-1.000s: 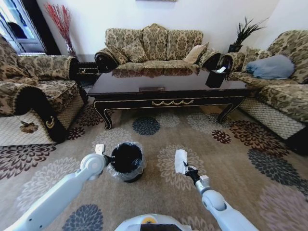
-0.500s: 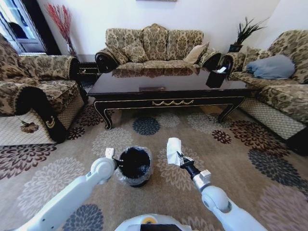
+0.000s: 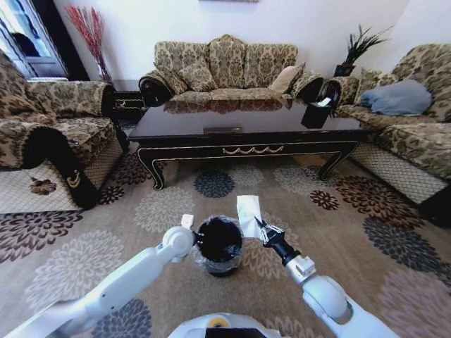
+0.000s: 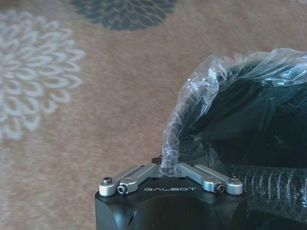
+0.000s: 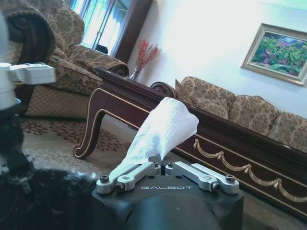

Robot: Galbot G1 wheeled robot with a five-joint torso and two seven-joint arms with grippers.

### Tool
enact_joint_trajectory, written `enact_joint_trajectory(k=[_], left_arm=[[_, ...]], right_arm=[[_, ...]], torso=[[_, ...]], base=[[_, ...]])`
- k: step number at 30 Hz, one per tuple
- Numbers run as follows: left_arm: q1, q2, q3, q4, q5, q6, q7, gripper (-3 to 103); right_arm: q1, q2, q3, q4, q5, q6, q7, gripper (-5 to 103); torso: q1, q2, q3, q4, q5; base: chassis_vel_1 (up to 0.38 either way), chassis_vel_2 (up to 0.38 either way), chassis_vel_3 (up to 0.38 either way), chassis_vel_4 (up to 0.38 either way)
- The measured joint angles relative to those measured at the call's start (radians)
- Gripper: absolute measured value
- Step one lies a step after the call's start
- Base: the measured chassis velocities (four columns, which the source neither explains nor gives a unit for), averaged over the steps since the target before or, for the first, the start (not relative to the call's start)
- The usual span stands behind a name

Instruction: Move to the front of the table and pick up the trash from the floor, then place it into the trash bin.

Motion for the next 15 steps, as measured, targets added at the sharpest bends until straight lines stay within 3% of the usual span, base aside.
enact_joint_trajectory(k=[15], left_arm=[[-0.031, -0.068, 0.060, 0.070, 0.000, 0.000, -0.016, 0]], right_arm=[[-0.028, -0.001, -0.026, -0.046, -0.079, 0.060, -0.042, 0]], torso=[[0.000, 0.000, 0.000, 0.0003, 0.0000]], base=[[0.000, 0.000, 0.000, 0.000]])
